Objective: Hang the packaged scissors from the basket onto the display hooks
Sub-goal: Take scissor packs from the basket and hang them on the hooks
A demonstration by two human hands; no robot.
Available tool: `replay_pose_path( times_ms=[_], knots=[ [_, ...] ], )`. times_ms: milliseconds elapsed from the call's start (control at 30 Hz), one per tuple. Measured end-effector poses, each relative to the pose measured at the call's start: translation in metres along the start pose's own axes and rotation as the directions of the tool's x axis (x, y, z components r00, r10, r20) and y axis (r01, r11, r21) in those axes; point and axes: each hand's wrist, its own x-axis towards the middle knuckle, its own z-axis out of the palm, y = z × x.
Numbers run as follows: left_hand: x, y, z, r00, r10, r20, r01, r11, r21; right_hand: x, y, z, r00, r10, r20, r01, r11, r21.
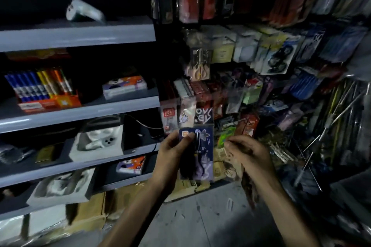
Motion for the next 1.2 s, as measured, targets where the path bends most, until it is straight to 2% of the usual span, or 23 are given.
replay_pose_path(
  times_ms=[133, 267, 500, 633, 700, 867, 1000, 1100, 1200],
  knots=[
    [0.042, 0.004, 0.015, 1.0, 0.008, -0.013, -0.008, 1.0, 0.014, 0.042, -0.01, -0.004, 1.0, 0.011, 0.029, -0.015, 0.99, 0.143],
    [0.082, 0.0, 0.043, 1.0, 0.001, -0.026, -0.001, 1.0, 0.018, 0.094, -0.024, -0.012, 0.993, -0.064, 0.104, 0.043, 0.979, 0.199],
    [0.13, -0.004, 0.1, 0.987, 0.037, -0.155, -0.026, 0.997, 0.077, 0.183, -0.022, -0.037, 0.948, -0.215, 0.235, 0.175, 0.968, 0.182],
    [0.142, 0.001, 0.124, 0.98, 0.08, -0.18, -0.051, 0.986, 0.157, 0.219, -0.017, -0.053, 0.914, -0.264, 0.309, 0.217, 0.96, 0.179],
    [0.146, 0.003, 0.129, 0.964, 0.117, -0.241, -0.076, 0.982, 0.172, 0.231, -0.016, -0.057, 0.902, -0.273, 0.335, 0.219, 0.957, 0.192],
    [0.159, 0.006, 0.126, 0.922, 0.2, -0.332, -0.136, 0.969, 0.206, 0.246, -0.01, -0.053, 0.903, -0.269, 0.335, 0.202, 0.954, 0.223],
    [0.174, 0.014, 0.117, 0.928, 0.249, -0.278, -0.176, 0.949, 0.261, 0.258, -0.008, -0.04, 0.916, -0.25, 0.315, 0.161, 0.946, 0.283],
    [0.187, 0.022, 0.106, 0.934, 0.287, -0.211, -0.204, 0.917, 0.344, 0.263, -0.003, -0.029, 0.937, -0.241, 0.254, 0.158, 0.938, 0.307],
    [0.207, 0.035, 0.095, 0.905, 0.373, -0.203, -0.273, 0.877, 0.396, 0.27, 0.002, -0.022, 0.96, -0.229, 0.158, 0.173, 0.937, 0.304]
  ],
)
